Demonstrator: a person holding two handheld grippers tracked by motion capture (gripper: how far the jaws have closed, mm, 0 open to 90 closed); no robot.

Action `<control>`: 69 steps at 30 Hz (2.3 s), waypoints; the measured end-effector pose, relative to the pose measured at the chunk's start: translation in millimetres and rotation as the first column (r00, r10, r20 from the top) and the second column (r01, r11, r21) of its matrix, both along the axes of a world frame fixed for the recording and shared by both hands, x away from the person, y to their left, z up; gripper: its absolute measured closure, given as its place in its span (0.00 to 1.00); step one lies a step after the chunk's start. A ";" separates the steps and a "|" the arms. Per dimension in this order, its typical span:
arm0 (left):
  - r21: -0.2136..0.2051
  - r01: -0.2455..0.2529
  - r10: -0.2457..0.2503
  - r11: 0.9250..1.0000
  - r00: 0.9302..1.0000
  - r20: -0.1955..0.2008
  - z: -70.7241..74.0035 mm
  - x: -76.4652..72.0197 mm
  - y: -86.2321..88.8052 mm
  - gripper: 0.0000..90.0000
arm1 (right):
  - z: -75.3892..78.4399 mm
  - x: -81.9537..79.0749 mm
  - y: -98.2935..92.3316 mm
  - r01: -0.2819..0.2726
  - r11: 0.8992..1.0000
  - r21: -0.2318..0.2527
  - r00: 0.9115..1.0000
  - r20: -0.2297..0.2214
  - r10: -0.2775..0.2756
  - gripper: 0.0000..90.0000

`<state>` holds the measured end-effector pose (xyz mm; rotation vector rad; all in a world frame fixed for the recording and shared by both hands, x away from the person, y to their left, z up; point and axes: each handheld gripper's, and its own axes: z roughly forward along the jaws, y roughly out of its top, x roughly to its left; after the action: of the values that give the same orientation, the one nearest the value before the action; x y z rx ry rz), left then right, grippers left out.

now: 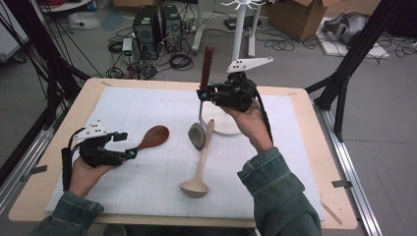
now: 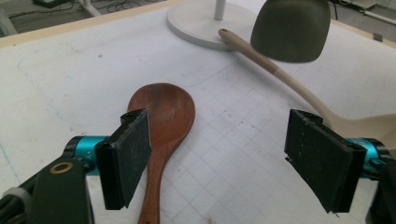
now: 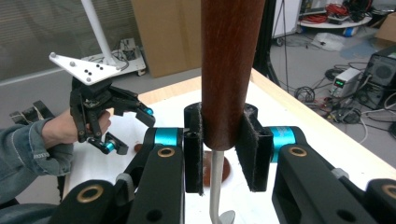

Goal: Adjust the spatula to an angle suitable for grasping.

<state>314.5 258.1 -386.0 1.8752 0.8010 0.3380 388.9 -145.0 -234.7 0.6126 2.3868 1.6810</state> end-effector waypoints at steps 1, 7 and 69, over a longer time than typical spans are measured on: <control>0.003 -0.002 0.002 1.000 1.000 0.001 -1.4 0.7 0.4 0.22 | 0.8 1.9 -1.0 0.001 1.000 -0.003 1.000 0.002 -0.001 0.82; 0.012 -0.030 0.030 0.999 1.000 -0.009 -9.7 4.2 3.3 0.17 | 8.3 14.5 -5.9 0.004 1.000 -0.021 1.000 0.005 -0.003 0.82; -0.005 -0.094 0.094 0.996 0.995 0.022 -14.9 4.3 11.0 0.02 | 60.5 102.8 -49.8 0.022 0.999 -0.038 0.993 -0.118 -0.026 0.82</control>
<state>318.8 269.1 -400.9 1.8308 0.8758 0.4158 491.7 -194.8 -174.2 0.7527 2.4742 1.6308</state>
